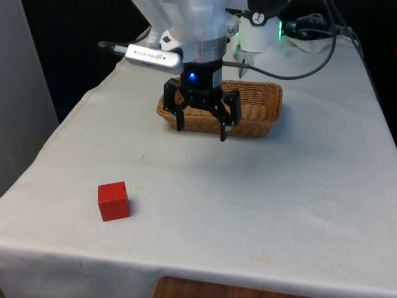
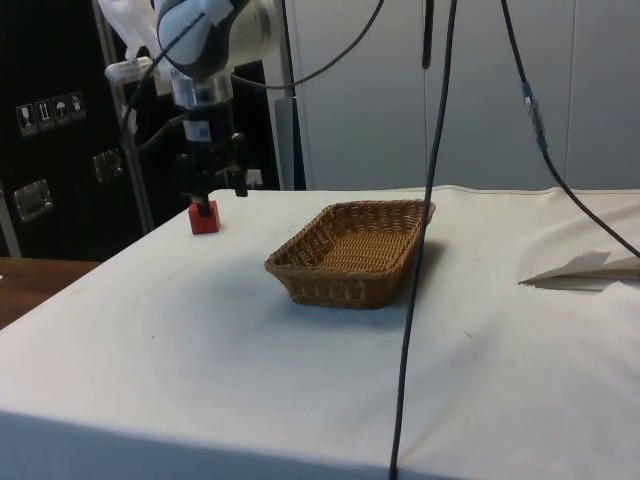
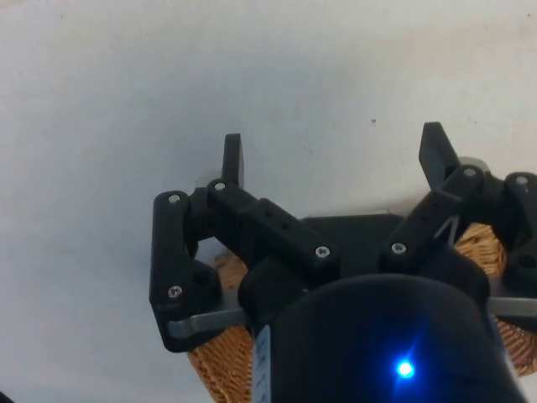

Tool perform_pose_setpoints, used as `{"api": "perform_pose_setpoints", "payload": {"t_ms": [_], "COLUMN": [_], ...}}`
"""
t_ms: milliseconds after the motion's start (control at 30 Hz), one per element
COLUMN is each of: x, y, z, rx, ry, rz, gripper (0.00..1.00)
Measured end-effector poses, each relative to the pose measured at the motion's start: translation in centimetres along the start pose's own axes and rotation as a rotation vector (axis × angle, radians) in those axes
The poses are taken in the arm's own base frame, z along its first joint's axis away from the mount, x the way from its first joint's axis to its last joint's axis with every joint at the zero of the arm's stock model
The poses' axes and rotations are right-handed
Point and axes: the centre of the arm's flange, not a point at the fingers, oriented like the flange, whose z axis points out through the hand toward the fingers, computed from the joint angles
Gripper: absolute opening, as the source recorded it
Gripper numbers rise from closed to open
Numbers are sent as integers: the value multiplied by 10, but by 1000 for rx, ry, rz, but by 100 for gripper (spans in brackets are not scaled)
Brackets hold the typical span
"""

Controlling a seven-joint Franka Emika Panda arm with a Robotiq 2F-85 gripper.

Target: Pick up the cube and place it into the basket.

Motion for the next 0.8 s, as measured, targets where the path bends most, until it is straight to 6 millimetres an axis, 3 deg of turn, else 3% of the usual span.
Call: {"api": "perform_pose_setpoints", "payload": {"t_ms": [800], "x": [31], "y": [15], "z": [26], "rx": [42], "ry": [27], "rz": [83], "gripper": [100]}}
